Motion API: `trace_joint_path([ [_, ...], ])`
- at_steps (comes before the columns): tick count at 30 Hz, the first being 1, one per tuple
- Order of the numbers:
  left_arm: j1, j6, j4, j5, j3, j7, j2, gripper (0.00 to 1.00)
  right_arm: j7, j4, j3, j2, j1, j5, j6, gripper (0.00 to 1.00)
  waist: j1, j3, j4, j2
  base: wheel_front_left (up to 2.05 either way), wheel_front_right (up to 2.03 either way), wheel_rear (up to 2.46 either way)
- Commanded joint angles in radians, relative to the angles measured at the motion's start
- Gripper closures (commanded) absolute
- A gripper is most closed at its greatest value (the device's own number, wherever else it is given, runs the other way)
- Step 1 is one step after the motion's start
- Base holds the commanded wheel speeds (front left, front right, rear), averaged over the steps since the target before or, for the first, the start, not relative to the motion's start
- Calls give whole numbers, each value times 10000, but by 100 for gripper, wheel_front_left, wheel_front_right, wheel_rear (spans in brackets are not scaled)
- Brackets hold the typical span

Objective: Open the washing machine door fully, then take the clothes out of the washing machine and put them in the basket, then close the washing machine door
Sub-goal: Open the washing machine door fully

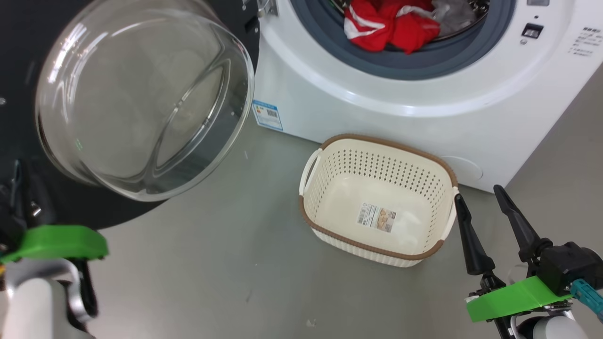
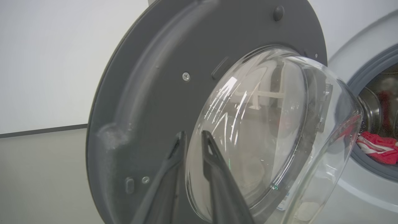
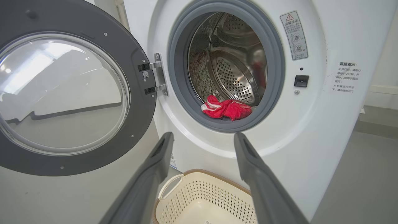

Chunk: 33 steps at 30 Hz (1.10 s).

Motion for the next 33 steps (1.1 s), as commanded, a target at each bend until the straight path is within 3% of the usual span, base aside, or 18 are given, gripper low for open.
trace_joint_path([
  [1,135,77,-485,152,208,-49,280,0,-107,-186,228,-10,-162,99,62,0,0,-193,-82,0,0,0,0],
  [6,757,-91,-1978,186,-76,-49,-13,0,-299,31,71,-10,-115,256,62,0,0,-428,-224,0,0,0,0],
  [14,1203,-748,-4014,20,-944,15,-448,0,-511,306,-450,-10,-299,318,62,0,0,-588,-661,0,0,0,0],
  [24,1890,-1468,-5027,-152,-1930,106,-567,0,-641,539,-751,-10,-392,253,62,0,0,-766,-1848,0,0,0,0],
  [33,2383,-1997,-4887,-369,-2524,255,-460,0,-668,395,-903,-10,-299,210,62,0,0,-873,-2777,0,0,0,0],
])
